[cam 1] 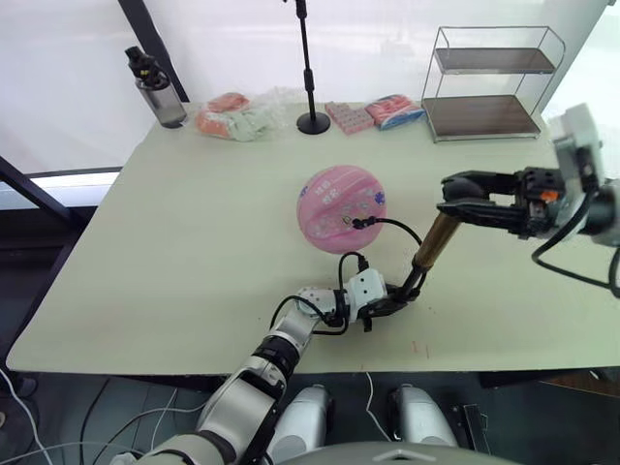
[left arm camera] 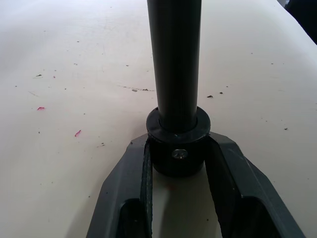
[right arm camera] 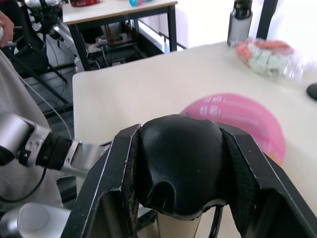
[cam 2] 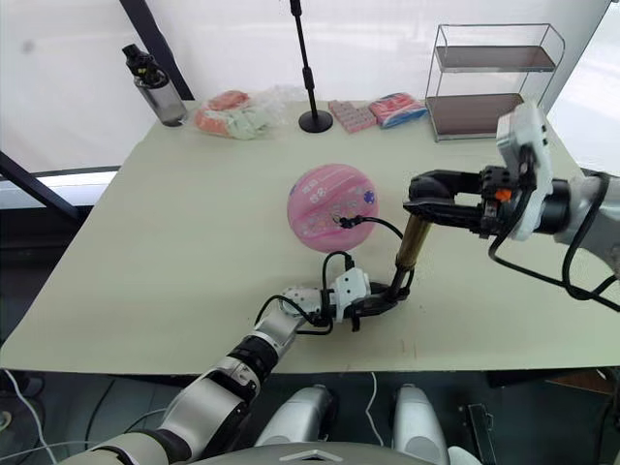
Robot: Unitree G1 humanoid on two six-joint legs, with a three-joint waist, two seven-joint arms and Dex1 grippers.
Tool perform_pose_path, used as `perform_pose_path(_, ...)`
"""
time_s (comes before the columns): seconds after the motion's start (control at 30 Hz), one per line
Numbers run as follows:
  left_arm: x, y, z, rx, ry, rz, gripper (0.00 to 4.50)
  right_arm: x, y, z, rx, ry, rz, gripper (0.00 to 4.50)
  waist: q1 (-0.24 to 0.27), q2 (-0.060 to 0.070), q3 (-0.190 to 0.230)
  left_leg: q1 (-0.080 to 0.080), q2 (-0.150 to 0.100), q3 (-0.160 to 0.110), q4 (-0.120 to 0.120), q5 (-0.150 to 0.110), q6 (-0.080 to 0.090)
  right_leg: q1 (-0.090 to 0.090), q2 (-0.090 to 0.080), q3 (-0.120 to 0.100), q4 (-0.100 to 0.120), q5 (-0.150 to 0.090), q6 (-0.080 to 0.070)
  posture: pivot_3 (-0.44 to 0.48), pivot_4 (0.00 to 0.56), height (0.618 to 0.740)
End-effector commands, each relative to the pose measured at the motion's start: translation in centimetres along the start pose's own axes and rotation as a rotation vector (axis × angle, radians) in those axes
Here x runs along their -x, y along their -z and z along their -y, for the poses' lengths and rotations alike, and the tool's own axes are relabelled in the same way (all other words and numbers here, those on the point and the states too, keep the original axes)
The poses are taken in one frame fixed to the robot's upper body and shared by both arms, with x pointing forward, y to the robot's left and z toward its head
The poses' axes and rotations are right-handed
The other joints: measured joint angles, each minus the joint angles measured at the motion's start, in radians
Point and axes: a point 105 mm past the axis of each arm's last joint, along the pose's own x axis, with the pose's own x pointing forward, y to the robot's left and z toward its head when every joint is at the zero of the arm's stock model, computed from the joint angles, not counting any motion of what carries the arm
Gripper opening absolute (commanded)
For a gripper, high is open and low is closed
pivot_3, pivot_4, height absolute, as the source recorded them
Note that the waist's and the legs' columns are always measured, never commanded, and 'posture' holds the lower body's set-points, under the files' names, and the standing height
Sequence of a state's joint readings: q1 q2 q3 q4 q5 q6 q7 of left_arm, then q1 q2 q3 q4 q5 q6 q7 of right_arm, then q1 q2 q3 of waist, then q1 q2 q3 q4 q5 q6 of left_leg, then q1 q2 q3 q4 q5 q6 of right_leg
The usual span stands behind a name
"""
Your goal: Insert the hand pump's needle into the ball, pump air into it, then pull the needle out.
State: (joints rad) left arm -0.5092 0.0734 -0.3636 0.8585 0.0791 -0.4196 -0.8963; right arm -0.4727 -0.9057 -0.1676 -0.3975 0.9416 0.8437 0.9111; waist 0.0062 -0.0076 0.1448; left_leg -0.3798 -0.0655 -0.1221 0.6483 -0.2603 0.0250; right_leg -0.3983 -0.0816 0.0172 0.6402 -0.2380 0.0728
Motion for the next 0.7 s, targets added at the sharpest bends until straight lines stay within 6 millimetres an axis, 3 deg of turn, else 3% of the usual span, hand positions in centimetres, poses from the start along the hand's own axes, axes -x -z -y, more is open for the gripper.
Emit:
perform_pose_path(0.03, 1.0, 3.5, 1.6, 0.078, 0.029, -0.116, 1.07, -0.9, 3.5, -0.1, -0.033, 0.022, -0.090, 1.69, -0.001, 0.000, -0.001, 0.000, 0.000, 0.000, 0.000, 0.000, 0.000, 0.000, 0.000, 0.000, 0.000, 0.000, 0.000, 0.000, 0.150, 0.740)
perform_pose_path(0.4, 0.8, 3.3, 1.5, 0.070, 0.033, -0.114, 1.07, -2.3, 10.7, -0.8, -0.054, 0.060, -0.185, 1.69, -0.006, 0.000, -0.006, 0.002, 0.000, -0.001, 0.000, 0.000, 0.000, 0.002, 0.000, -0.001, 0.000, -0.001, 0.002, 0.000, 0.150, 0.740)
perform_pose_path(0.6, 1.0, 3.3, 1.4, 0.066, 0.034, -0.118, 1.07, -2.7, 12.2, -1.0, -0.043, 0.073, -0.194, 1.69, -0.013, 0.001, -0.009, 0.003, 0.000, -0.001, 0.000, 0.000, 0.000, 0.003, 0.000, -0.001, 0.000, -0.002, 0.003, 0.000, 0.150, 0.740)
perform_pose_path(0.7, 1.0, 3.3, 1.5, 0.070, 0.032, -0.116, 1.07, -2.7, 11.4, -0.9, -0.007, 0.065, -0.189, 1.69, -0.017, 0.001, -0.011, 0.003, 0.000, -0.001, 0.000, 0.000, 0.000, 0.004, 0.000, -0.001, 0.000, -0.002, 0.004, 0.000, 0.150, 0.740)
